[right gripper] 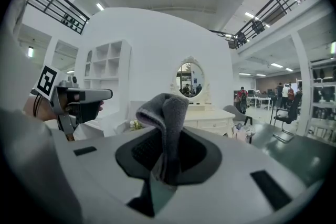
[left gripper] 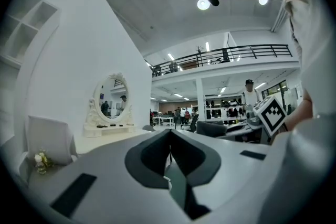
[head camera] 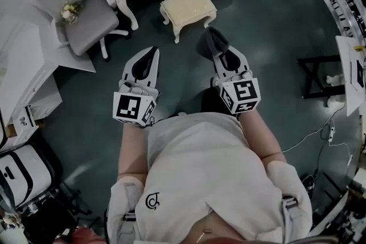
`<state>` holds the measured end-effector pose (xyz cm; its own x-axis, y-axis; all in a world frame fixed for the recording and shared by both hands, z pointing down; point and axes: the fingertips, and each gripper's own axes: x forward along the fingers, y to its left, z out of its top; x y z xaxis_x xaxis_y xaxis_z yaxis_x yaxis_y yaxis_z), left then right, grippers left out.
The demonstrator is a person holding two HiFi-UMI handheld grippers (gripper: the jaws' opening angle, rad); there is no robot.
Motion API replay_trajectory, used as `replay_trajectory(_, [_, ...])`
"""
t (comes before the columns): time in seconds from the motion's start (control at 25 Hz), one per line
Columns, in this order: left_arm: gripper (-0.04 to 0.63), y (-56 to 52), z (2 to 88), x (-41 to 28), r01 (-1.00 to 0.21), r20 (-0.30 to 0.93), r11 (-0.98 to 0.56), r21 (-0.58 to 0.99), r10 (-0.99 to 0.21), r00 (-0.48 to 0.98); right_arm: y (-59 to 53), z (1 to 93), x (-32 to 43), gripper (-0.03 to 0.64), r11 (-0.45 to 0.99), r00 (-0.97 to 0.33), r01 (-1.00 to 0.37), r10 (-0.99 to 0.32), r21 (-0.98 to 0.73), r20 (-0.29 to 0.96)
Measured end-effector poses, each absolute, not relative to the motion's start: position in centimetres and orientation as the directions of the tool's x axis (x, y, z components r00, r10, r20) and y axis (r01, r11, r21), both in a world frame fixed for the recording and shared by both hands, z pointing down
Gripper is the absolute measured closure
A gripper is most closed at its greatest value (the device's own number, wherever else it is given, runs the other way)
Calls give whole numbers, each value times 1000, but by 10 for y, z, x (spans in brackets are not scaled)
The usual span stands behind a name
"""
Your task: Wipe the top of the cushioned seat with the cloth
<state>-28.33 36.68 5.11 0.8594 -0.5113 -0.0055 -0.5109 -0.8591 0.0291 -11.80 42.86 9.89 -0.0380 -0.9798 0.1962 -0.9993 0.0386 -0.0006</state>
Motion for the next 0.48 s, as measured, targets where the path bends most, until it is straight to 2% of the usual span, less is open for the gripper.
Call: replay_trajectory(0.48, [581, 307, 56, -127, -653, 1, -754, 73, -654, 756, 341, 107, 39, 542, 231, -228, -973, -947, -13, 227])
